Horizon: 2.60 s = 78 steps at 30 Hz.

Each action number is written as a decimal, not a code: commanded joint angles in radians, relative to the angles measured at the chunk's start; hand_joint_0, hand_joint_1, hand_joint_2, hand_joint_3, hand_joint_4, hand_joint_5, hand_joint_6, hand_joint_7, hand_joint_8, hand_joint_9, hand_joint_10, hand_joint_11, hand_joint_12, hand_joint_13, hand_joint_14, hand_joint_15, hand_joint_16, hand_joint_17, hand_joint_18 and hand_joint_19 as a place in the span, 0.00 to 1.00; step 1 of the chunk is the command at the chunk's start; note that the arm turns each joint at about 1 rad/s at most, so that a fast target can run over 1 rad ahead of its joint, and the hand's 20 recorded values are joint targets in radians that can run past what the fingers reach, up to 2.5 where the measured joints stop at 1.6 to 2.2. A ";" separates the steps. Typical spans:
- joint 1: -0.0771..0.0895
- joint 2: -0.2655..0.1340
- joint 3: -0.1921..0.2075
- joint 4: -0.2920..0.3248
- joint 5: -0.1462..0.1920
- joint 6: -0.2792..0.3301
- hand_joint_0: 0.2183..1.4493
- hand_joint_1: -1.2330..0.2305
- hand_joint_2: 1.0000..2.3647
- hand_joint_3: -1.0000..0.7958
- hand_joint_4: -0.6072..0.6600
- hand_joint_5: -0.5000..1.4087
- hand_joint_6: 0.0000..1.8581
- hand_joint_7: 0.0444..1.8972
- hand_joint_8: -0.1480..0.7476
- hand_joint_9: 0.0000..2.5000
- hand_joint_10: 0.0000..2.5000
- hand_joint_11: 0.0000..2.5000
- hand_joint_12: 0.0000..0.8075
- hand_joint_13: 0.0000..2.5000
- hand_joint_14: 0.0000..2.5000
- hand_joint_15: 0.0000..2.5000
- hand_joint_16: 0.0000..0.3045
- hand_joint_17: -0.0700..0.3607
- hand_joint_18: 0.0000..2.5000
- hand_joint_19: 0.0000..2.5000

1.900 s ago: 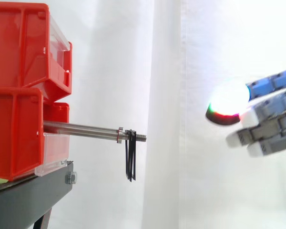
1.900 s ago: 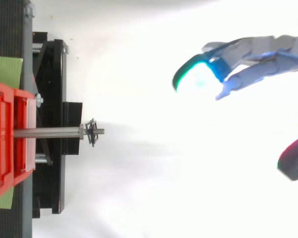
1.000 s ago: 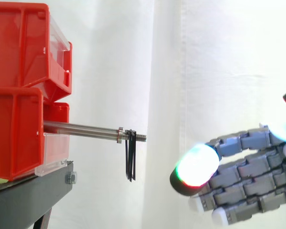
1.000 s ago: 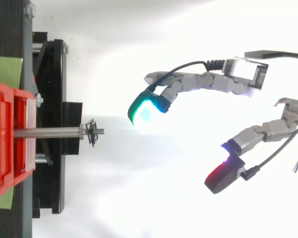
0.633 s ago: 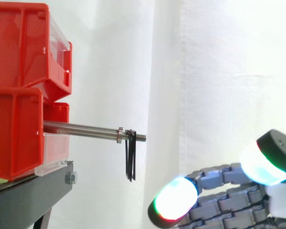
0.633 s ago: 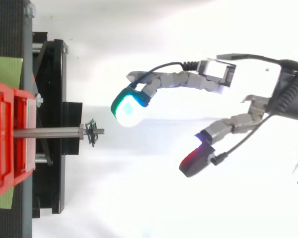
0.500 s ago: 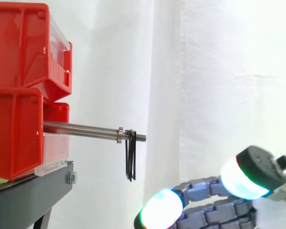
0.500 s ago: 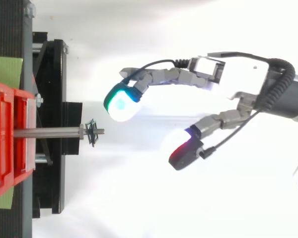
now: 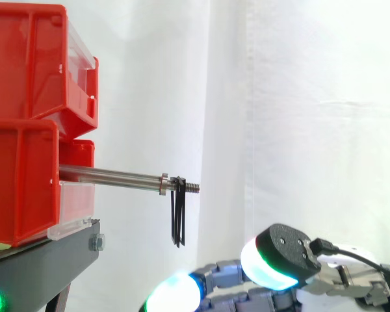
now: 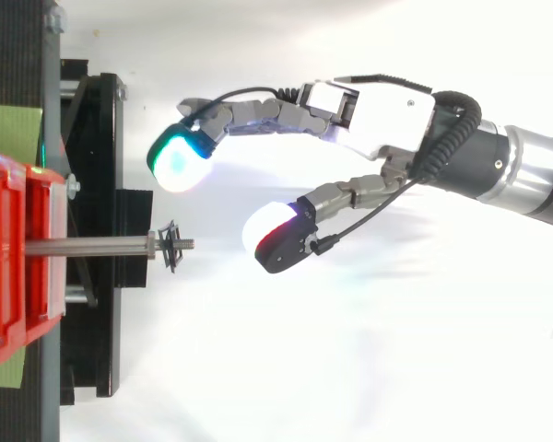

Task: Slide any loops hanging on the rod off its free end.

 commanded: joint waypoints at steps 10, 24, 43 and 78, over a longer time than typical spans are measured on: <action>0.004 0.000 0.003 0.109 -0.066 -0.165 0.22 0.42 0.00 0.28 0.64 0.13 0.27 0.34 0.45 0.06 0.00 0.00 0.43 0.13 0.00 0.00 0.17 0.43 0.14 0.05; -0.001 -0.006 0.002 0.116 -0.066 -0.171 0.23 0.43 0.00 0.28 0.65 0.14 0.27 0.35 0.46 0.08 0.00 0.00 0.43 0.14 0.00 0.00 0.17 0.43 0.15 0.06; -0.004 -0.045 0.118 0.073 -0.093 -0.122 0.24 0.44 0.00 0.28 0.65 0.14 0.27 0.35 0.46 0.09 0.00 0.00 0.42 0.15 0.00 0.00 0.17 0.43 0.16 0.07; 0.004 -0.045 0.118 0.085 -0.102 -0.131 0.29 0.42 0.00 0.29 0.71 0.18 0.27 0.51 0.46 0.12 0.00 0.00 0.40 0.17 0.00 0.00 0.16 0.42 0.19 0.10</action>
